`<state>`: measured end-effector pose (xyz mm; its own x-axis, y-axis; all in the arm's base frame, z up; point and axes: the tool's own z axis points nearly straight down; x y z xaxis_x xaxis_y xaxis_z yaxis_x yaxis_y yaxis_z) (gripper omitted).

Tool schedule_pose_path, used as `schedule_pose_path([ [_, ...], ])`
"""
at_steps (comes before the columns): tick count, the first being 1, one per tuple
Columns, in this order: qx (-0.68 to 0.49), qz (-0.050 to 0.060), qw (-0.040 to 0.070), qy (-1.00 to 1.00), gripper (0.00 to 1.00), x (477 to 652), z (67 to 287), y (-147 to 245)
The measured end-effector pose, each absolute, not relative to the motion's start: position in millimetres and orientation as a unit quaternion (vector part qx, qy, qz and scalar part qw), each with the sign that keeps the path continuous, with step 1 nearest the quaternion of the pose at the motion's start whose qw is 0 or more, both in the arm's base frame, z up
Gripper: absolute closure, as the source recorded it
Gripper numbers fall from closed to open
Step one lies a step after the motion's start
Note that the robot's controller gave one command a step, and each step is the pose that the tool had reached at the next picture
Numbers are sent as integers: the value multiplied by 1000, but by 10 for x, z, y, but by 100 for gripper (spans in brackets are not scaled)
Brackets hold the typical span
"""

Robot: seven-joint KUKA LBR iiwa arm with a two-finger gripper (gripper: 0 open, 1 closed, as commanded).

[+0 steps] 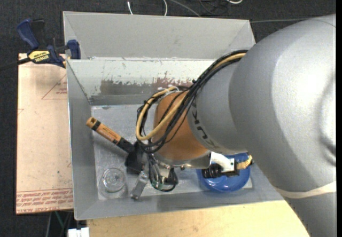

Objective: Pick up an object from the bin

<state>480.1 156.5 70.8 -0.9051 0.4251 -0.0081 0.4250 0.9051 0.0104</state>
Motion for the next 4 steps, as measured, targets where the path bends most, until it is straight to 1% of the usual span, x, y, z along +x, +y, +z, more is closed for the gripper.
schedule_pose_path([
  [1, 203, 4, 4, 979, 100, 4976, 703, 1501],
  [2, 203, 4, 4, 979, 100, 4976, 703, 1501],
  [3, 202, 2, -1, 979, 100, 4949, 1052, 1495],
  [4, 201, 3, 2, 980, 100, 4963, 1398, 1499],
])
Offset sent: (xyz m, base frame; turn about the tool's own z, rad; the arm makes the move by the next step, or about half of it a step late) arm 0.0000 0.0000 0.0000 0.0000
